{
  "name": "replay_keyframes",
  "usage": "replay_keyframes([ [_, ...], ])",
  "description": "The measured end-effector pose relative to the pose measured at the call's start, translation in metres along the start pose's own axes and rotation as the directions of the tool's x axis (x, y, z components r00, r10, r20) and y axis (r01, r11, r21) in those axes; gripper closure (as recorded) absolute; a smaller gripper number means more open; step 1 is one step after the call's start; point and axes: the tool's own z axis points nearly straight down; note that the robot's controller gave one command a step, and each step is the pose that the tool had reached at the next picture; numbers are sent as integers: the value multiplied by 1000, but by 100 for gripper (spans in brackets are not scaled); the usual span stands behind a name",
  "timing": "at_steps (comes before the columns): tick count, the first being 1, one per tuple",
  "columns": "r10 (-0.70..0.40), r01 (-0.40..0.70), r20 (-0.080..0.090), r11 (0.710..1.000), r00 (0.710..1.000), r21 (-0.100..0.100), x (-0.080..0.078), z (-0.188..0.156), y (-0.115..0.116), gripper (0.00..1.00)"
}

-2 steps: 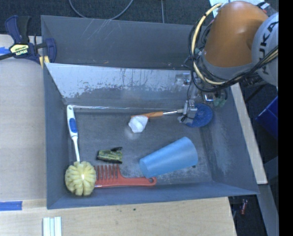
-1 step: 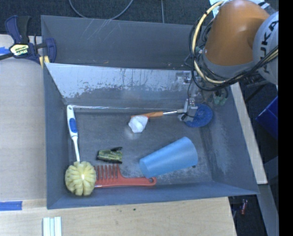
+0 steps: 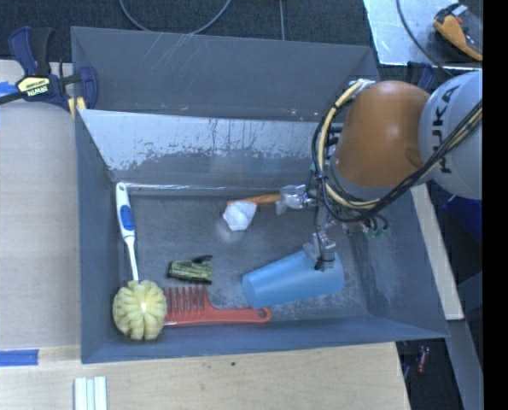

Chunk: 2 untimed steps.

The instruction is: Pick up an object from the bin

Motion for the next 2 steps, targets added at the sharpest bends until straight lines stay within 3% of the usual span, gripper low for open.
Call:
replay_keyframes([
  [1, -59, 59, 3, 998, 998, 3, 33, -34, 6, 0],
  [2, -126, 126, 1, 992, 992, 0, 35, 12, 21, 0],
])
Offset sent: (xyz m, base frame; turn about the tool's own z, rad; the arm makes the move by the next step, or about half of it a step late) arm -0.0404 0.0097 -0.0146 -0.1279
